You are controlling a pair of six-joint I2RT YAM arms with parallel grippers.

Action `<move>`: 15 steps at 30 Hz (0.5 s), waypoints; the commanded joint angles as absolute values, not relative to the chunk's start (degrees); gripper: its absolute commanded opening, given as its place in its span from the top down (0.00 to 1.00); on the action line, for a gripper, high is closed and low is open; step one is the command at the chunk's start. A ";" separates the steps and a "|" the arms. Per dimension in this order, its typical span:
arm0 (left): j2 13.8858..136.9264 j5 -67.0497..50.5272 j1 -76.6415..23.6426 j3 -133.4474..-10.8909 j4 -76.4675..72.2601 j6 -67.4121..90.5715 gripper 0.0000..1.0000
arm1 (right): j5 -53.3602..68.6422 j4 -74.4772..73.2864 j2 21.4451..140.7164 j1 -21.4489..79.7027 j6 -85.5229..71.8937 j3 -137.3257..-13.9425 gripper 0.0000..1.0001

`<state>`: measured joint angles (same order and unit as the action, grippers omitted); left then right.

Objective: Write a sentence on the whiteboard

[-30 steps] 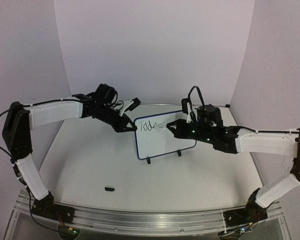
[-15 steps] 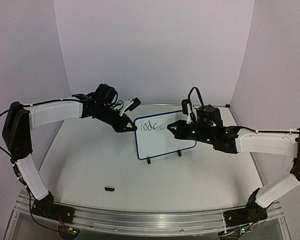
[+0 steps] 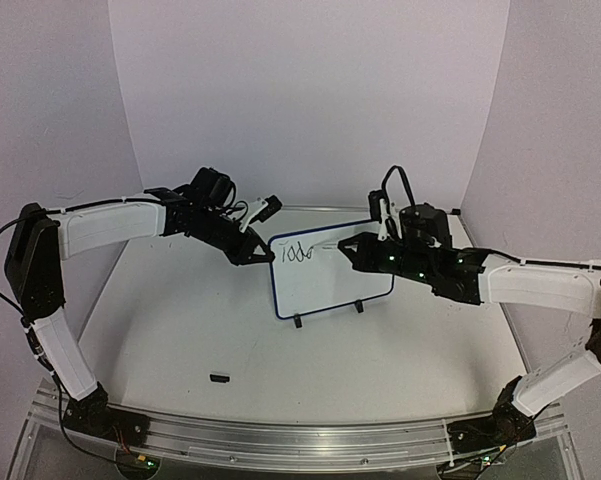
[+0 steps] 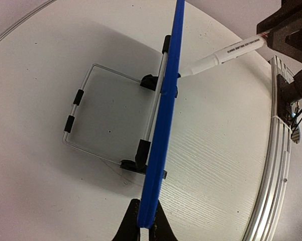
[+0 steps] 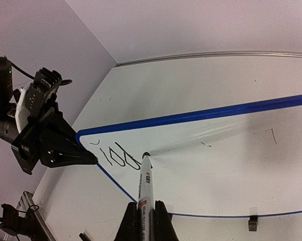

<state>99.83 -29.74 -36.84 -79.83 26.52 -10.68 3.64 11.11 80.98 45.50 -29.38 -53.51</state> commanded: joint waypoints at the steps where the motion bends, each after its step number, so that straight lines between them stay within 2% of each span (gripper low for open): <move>1: 100.74 -27.07 -37.25 -81.54 28.62 -12.50 1.00 | 1.85 12.30 78.86 45.13 -28.44 -55.93 1.00; 15: 100.76 -27.05 -37.35 -81.56 28.57 -12.51 1.00 | 2.69 12.31 81.04 45.10 -29.46 -54.35 1.00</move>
